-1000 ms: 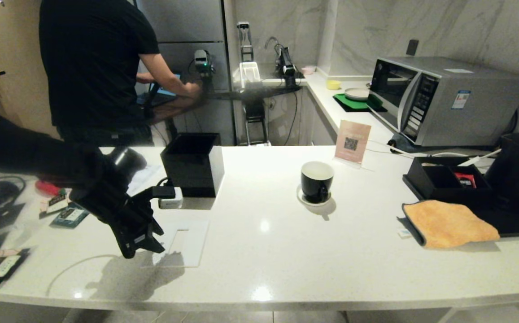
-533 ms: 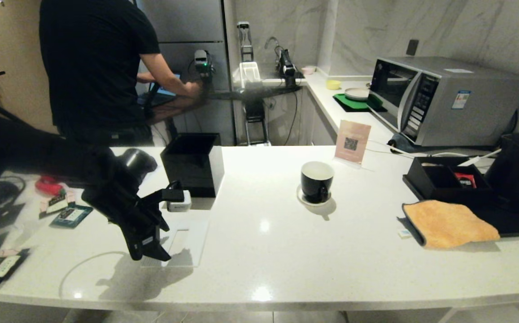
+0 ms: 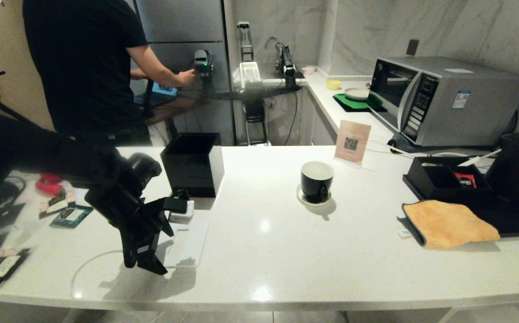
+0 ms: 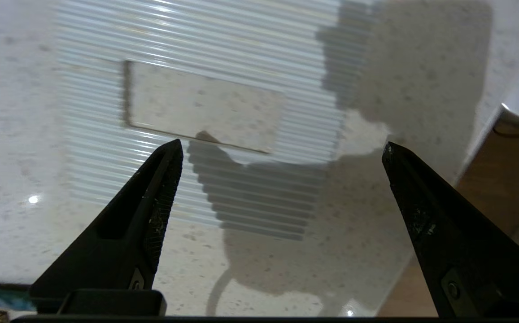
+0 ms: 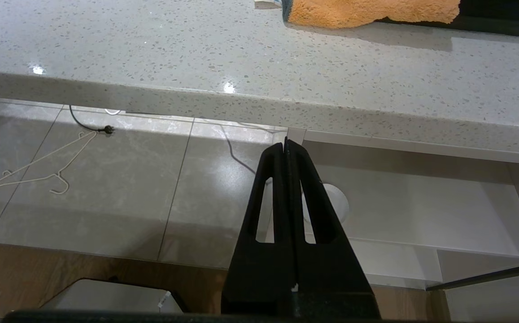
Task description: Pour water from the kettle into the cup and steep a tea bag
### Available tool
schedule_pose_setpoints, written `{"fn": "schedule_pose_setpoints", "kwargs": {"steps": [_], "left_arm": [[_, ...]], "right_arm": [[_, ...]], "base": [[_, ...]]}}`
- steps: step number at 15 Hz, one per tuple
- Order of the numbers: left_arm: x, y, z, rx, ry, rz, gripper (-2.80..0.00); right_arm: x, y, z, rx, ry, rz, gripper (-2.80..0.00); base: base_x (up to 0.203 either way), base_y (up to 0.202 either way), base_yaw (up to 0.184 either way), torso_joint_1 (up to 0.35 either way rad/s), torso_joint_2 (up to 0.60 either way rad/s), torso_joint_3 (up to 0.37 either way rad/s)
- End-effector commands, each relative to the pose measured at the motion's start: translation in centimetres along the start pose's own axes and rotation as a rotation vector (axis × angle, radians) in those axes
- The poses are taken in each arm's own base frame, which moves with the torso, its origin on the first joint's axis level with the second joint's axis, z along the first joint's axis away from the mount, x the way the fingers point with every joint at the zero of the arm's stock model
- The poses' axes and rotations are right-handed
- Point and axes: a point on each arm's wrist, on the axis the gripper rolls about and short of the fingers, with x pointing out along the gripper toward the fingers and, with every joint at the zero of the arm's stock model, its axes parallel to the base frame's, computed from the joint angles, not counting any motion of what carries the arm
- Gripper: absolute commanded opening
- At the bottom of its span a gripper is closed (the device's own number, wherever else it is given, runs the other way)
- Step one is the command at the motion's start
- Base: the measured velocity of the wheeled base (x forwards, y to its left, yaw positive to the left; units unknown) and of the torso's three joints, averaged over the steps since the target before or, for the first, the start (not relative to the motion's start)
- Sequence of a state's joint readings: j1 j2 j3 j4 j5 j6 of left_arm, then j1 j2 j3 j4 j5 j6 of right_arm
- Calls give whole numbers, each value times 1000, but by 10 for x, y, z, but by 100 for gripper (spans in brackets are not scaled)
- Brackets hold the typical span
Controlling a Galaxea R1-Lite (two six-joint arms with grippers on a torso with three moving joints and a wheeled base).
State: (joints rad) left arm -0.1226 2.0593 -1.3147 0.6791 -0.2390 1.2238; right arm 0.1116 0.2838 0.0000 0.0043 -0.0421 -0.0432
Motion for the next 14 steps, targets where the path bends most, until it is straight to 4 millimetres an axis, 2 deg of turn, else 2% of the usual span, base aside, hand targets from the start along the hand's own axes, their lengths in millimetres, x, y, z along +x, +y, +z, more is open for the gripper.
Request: {"fn": "schedule_pose_setpoints", "kwargs": {"steps": [1, 14], "left_arm": [[2, -1, -1, 24, 10, -23, 0], [22, 8, 2, 86, 19, -56, 0]], "right_arm": [[0, 0, 0, 0, 2, 1, -280], [0, 0, 0, -1, 0, 0, -280]], "base": [[0, 0, 0, 0, 0, 0], [0, 0, 0, 0, 0, 0]]}}
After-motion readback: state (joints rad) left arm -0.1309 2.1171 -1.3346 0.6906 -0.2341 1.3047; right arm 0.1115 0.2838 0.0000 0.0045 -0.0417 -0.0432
